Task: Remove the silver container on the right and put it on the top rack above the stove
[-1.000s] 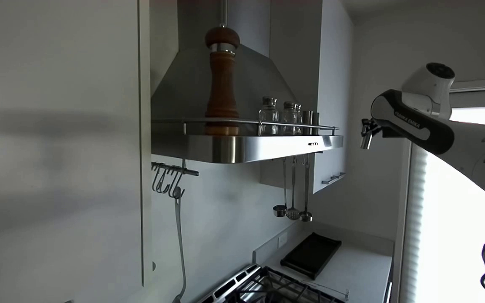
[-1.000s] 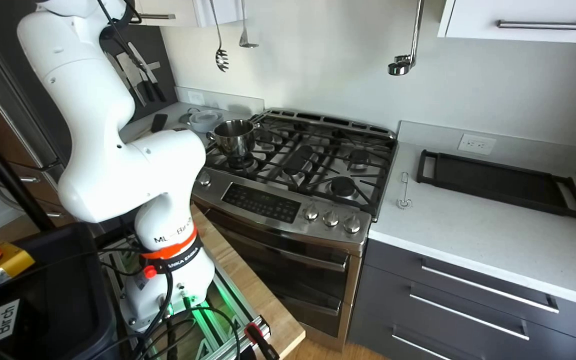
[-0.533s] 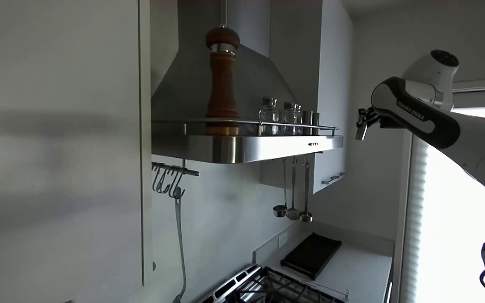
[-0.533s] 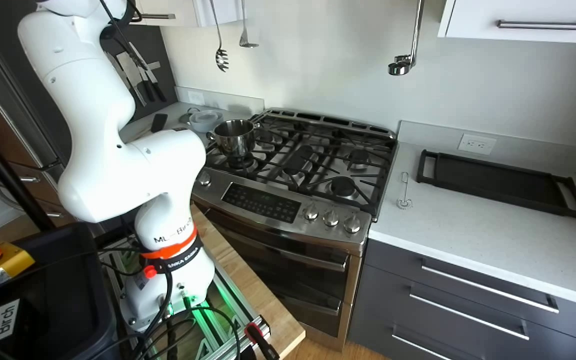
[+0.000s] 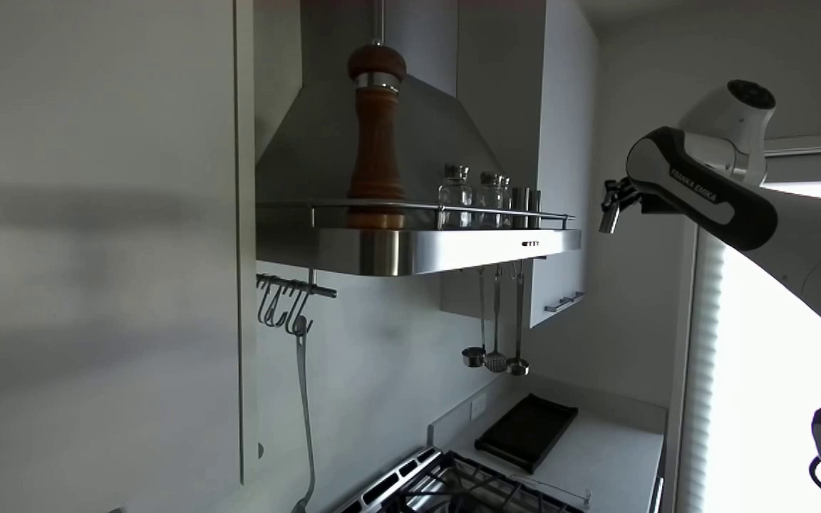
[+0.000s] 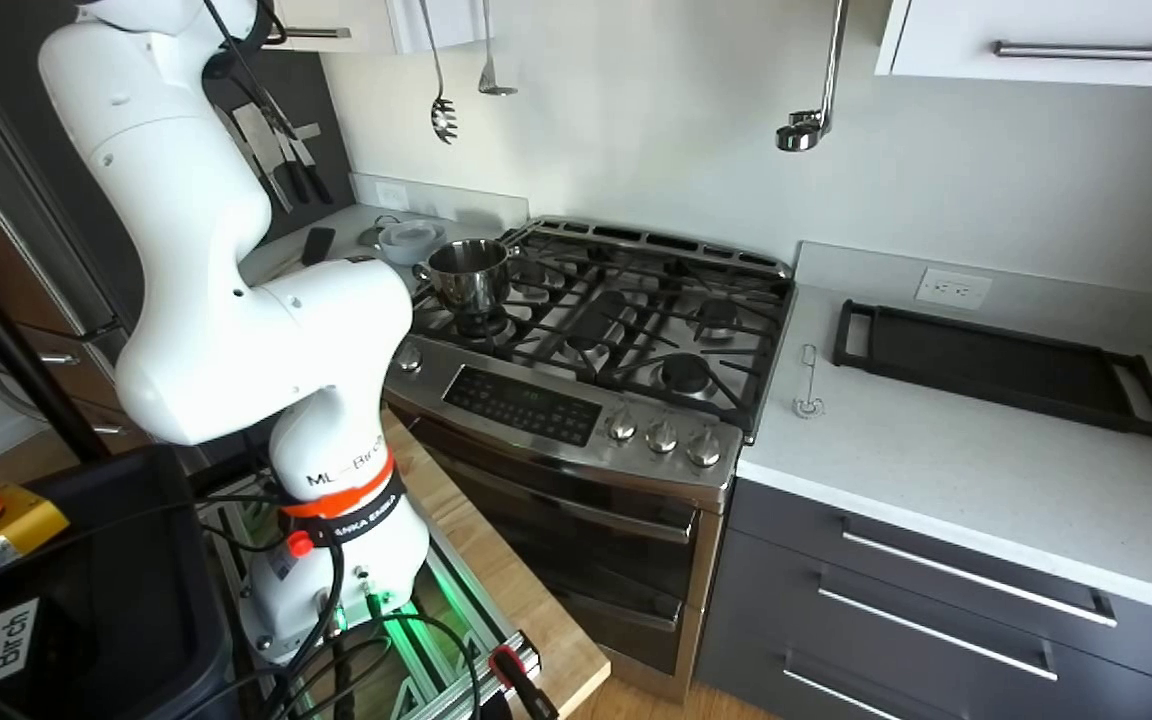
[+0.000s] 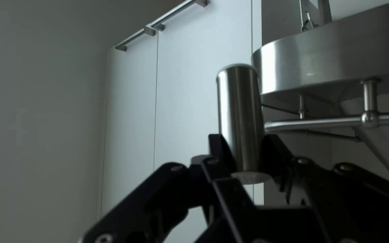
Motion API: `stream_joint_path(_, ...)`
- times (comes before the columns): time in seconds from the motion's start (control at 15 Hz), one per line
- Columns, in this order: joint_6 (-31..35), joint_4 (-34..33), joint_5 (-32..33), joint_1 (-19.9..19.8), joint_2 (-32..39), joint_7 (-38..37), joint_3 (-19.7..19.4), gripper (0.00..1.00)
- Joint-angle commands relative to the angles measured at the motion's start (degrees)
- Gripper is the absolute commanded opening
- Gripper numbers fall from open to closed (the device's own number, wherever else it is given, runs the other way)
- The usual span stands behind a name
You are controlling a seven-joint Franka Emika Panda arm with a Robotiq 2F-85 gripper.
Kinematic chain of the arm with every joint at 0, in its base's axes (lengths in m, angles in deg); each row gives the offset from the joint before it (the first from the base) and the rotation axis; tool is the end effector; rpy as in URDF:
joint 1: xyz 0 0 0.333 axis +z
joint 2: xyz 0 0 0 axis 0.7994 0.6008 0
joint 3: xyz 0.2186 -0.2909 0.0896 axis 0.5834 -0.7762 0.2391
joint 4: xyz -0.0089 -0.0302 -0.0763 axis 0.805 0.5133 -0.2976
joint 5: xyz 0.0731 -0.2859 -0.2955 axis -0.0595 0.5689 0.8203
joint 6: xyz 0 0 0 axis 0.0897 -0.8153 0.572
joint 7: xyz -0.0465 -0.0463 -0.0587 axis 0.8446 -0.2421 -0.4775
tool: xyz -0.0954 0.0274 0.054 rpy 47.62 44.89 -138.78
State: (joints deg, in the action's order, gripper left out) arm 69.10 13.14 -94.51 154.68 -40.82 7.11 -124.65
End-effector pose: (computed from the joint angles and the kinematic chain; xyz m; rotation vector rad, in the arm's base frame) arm 0.4192 -0.0472 0.9775 2.4353 -0.4943 1.5443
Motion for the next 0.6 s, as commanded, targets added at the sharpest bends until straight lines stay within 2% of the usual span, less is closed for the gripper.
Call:
stream_joint_path(0.0, -1.2, -4.9, -1.3, 0.0, -1.6, -1.0, -0.8, 0.11)
stream_joint_path(0.27, -1.8, -10.1, -2.1, -0.2, -4.2, -3.2, 0.0, 0.11)
stream_joint_path(0.53, -1.5, -14.1, -4.0, -0.8, -7.9, -5.9, 2.8, 0.11)
